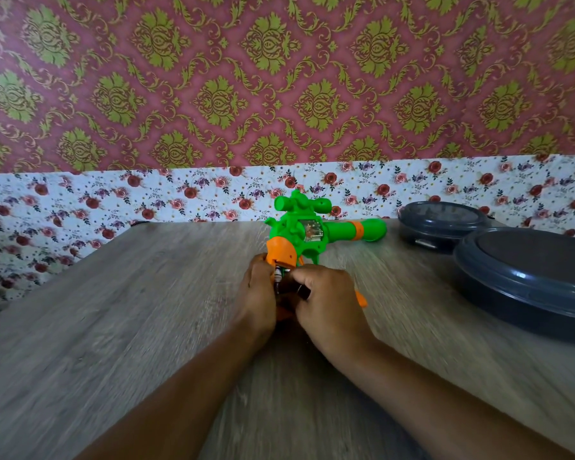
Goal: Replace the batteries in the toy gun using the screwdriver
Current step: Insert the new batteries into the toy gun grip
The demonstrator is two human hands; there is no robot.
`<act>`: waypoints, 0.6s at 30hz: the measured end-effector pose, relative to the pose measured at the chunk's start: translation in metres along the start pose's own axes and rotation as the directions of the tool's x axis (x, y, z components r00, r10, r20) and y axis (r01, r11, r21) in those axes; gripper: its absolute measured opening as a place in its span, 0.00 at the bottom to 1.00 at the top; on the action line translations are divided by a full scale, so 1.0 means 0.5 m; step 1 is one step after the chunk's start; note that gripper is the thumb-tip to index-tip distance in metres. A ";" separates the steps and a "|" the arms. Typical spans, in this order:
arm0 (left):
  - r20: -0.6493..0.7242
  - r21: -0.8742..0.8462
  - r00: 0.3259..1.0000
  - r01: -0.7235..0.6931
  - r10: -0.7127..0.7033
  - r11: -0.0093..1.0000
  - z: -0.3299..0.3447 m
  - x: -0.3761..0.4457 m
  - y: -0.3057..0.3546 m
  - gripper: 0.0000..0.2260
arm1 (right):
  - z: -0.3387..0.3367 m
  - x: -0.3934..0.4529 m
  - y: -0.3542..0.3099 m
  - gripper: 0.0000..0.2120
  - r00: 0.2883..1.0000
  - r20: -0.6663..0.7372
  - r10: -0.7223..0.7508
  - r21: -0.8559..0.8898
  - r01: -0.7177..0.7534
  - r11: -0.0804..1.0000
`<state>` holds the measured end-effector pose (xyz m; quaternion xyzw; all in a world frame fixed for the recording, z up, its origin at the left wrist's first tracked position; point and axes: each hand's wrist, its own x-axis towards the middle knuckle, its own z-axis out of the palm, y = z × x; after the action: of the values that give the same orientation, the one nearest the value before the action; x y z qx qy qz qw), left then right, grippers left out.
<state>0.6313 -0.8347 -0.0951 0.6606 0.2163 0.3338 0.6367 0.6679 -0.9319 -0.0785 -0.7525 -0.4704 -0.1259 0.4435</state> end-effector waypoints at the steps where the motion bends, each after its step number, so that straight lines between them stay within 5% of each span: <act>1: 0.005 -0.008 1.000 0.005 -0.005 1.000 -0.001 0.001 0.000 0.18 | 0.001 0.000 0.001 0.10 0.999 0.014 -0.042 -0.021 0.043 0.999; 11: -0.043 0.059 0.997 -0.061 0.063 0.996 -0.003 -0.005 -0.002 0.20 | -0.043 0.018 0.004 0.09 0.979 0.166 -0.118 -0.014 0.122 0.992; 15: -0.053 0.003 0.998 -0.014 0.015 1.000 0.002 -0.001 0.000 0.13 | -0.105 0.042 0.045 0.03 0.988 0.115 0.099 -0.006 -0.099 0.995; 18: -0.043 -0.018 0.999 0.027 -0.027 0.999 -0.002 0.003 0.000 0.13 | -0.118 0.043 0.080 0.10 0.964 0.072 0.255 -0.252 -0.230 0.940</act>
<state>0.6317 -0.8327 -0.0951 0.6445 0.2360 0.3414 0.6422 0.7254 -0.9719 -0.0533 -0.8587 -0.3773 -0.0874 0.3356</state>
